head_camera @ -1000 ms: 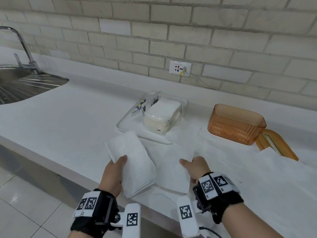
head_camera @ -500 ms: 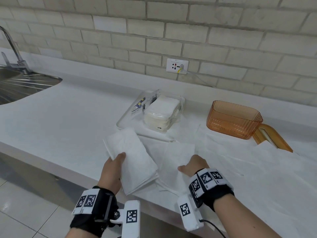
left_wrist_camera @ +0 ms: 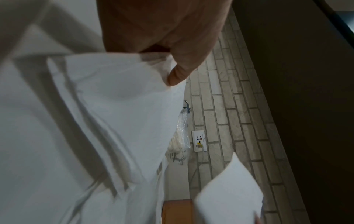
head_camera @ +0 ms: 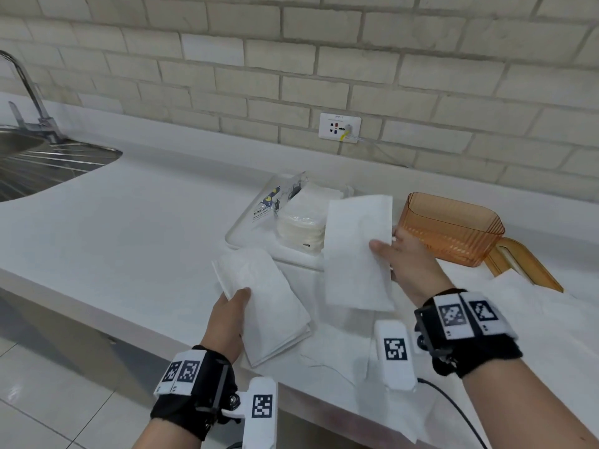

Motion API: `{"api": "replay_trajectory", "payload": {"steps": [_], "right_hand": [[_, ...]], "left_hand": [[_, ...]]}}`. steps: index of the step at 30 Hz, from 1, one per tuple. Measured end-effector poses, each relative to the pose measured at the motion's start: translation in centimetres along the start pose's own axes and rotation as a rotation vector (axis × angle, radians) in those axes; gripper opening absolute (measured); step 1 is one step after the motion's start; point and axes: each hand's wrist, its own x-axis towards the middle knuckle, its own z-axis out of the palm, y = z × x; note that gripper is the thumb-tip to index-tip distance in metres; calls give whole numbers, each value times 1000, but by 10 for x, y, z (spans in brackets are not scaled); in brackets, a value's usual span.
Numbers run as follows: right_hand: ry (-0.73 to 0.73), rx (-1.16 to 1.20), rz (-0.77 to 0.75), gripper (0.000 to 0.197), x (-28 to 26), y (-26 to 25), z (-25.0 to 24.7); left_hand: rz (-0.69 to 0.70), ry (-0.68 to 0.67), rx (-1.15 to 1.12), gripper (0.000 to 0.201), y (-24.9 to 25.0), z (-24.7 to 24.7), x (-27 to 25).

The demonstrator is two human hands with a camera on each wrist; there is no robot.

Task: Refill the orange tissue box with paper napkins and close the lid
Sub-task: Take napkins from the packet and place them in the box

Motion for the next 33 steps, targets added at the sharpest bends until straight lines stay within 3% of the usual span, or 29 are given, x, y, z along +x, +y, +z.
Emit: {"api": "replay_trajectory", "payload": {"steps": [5,7,9,12,15,17,25,27,29,33], "right_hand": [[-96,354,13,14,2,-20,6],[15,141,58,15,3,-12,9],[104,-269,143,28,2,7,10],[81,-757,294,27,-2,40,15],[61,-969,428,36,-5,66,28],[79,-996,432,39,-6,72,35],[195,-609,235,43,-6,56,28],[194,-517,141,28,-2,38,18],[149,-411,41,1,0,13,9],[-48,55,-70,14,-2,-35,6]], "left_hand": [[-15,-51,-7,22,2,14,2],[-15,-54,-9,21,0,18,4],[-18,-42,-1,23,-3,19,5],[-23,-7,21,30,-6,12,8],[-14,39,8,31,-6,3,10],[-6,45,8,30,-5,0,12],[17,48,28,26,-4,-2,7],[19,55,31,28,-3,-5,8],[13,47,28,30,-2,-4,9],[-18,10,22,35,5,7,10]]}}
